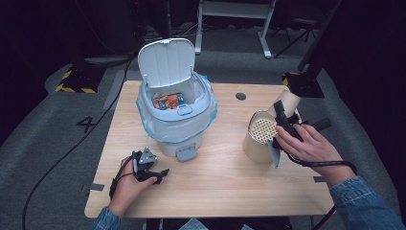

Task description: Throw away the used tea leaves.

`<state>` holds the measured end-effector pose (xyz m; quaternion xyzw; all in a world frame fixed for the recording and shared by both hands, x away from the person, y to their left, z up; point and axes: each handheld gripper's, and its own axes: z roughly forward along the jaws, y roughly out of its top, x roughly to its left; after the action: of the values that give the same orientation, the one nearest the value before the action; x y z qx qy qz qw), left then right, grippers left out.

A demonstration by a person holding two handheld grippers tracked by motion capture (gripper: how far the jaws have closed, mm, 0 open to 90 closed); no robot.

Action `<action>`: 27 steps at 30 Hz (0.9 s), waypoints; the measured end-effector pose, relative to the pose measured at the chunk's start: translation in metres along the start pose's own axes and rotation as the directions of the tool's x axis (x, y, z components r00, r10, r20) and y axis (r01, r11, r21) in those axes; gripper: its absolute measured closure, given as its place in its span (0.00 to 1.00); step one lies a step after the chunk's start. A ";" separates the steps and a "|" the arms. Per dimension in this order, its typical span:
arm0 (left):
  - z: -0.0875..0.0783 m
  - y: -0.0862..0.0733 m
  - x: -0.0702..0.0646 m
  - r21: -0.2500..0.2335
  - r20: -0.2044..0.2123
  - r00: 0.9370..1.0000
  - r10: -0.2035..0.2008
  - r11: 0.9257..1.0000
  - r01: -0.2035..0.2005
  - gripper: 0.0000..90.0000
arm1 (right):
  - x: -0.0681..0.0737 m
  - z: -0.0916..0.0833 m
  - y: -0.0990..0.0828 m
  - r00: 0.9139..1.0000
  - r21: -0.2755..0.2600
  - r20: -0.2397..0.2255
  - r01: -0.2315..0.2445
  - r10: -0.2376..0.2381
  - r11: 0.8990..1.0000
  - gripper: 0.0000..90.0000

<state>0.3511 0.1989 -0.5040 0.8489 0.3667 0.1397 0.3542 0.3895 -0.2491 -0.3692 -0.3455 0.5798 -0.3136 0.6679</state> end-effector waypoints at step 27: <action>0.000 0.000 0.000 0.000 0.000 1.000 0.000 1.000 0.000 0.27 | -0.002 0.008 -0.017 0.991 0.043 0.011 0.131 -0.132 0.990 0.37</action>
<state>0.3511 0.1989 -0.5040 0.8488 0.3667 0.1397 0.3542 0.3964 -0.2564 -0.3531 -0.3709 0.5442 -0.3666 0.6571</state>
